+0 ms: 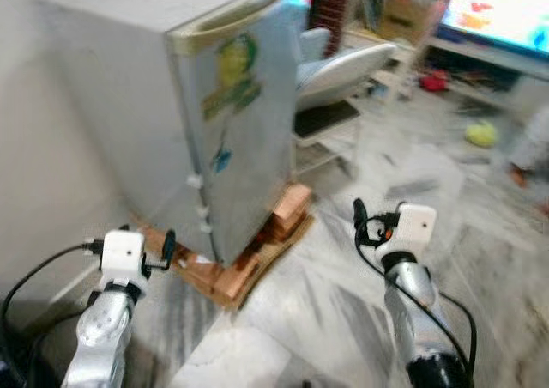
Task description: Restocking fridge
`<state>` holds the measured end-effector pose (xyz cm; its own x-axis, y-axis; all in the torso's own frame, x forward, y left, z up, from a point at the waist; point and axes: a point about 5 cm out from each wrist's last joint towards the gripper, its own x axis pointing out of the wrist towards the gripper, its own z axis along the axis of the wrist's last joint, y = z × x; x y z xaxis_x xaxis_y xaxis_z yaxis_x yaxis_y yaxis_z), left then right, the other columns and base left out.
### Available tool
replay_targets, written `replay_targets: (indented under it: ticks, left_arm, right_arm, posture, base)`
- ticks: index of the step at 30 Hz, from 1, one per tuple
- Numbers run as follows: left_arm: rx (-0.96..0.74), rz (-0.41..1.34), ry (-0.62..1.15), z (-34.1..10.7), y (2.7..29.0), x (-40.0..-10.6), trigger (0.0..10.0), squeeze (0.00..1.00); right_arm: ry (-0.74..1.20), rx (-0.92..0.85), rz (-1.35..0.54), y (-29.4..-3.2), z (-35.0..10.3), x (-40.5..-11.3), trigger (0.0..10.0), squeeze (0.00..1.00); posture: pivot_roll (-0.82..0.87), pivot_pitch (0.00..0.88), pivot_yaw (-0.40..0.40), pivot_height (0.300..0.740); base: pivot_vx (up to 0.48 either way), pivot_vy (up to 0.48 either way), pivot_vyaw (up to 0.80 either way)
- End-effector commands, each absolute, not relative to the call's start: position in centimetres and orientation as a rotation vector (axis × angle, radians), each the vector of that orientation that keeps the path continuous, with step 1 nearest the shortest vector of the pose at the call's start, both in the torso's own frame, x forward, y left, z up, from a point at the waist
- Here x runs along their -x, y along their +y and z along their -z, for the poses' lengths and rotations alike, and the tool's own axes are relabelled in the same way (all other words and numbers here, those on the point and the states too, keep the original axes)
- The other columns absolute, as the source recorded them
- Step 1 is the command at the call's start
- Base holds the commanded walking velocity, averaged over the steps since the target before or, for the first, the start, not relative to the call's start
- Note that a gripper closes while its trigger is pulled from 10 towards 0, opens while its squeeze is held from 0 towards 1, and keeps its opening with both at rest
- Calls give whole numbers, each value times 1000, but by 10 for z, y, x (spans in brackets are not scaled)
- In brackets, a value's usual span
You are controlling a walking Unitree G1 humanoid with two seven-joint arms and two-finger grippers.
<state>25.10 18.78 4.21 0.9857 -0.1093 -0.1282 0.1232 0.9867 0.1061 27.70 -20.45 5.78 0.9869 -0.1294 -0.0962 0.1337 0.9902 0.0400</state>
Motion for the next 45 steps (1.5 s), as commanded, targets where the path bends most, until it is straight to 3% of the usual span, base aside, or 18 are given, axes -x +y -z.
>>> replay_targets:
  ticks: [1,10,14,38,45]
  left_arm:
    - [-144,85,131,-42,203,-248,10000,0]
    - [-134,86,124,-42,204,-246,10000,0]
    - [-132,106,131,-41,200,-245,10000,0]
    - [-137,102,162,-38,200,-244,10000,0]
    - [-124,54,215,-30,210,-241,10000,0]
  right_arm:
    - [65,-63,101,-192,-64,-282,10000,0]
    - [67,-66,96,-189,-62,-281,10000,0]
    - [68,-63,98,-190,-63,-282,10000,0]
    - [70,-57,97,-190,-63,-282,10000,0]
    - [73,-52,92,-190,-63,-282,10000,0]
  posture:
    - [31,0,-24,740]
    - [35,0,-24,740]
    - [33,0,-25,740]
    - [30,0,-28,740]
    - [33,0,-29,740]
  base:
    - [292,382,-669]
    - [247,382,-319]
    - [0,0,-122]
    - [0,0,-779]
    - [0,0,0]
